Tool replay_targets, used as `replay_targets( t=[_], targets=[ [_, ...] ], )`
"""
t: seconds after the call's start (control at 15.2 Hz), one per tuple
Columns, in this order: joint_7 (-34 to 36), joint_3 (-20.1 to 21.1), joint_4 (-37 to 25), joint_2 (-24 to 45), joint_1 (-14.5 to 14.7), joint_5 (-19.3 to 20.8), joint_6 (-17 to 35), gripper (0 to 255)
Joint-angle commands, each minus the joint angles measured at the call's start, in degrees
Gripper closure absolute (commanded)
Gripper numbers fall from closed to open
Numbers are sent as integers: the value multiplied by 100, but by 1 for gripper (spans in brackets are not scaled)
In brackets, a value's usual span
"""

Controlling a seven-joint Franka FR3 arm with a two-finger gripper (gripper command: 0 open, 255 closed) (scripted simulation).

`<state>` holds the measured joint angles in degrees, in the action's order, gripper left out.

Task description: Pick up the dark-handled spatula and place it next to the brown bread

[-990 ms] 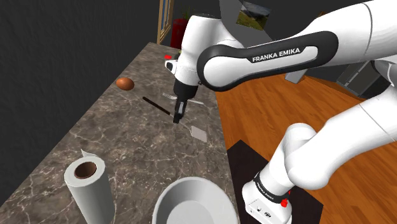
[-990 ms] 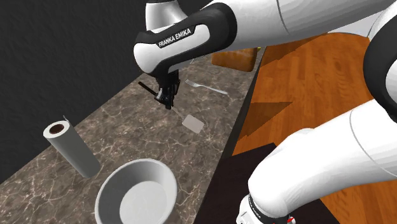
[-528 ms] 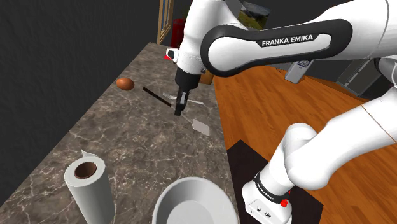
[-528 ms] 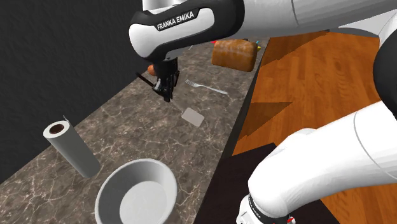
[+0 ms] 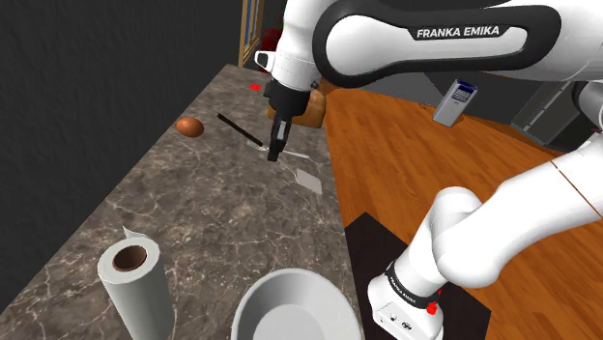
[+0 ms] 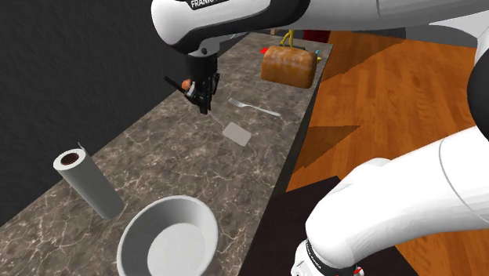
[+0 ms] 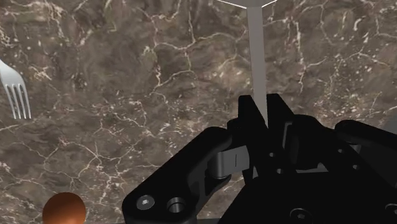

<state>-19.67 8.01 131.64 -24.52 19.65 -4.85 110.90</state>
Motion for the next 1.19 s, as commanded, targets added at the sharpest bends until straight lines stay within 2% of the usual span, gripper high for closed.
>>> replay_targets(
  t=[0.0,0.53,1.12],
  targets=[
    [8,-5,-145,-20,-1,5,-166,255],
    [23,-29,-681,-31,-12,25,-714,255],
    [-898,-654,-1883,1257,-414,266,-670,255]
  ],
)
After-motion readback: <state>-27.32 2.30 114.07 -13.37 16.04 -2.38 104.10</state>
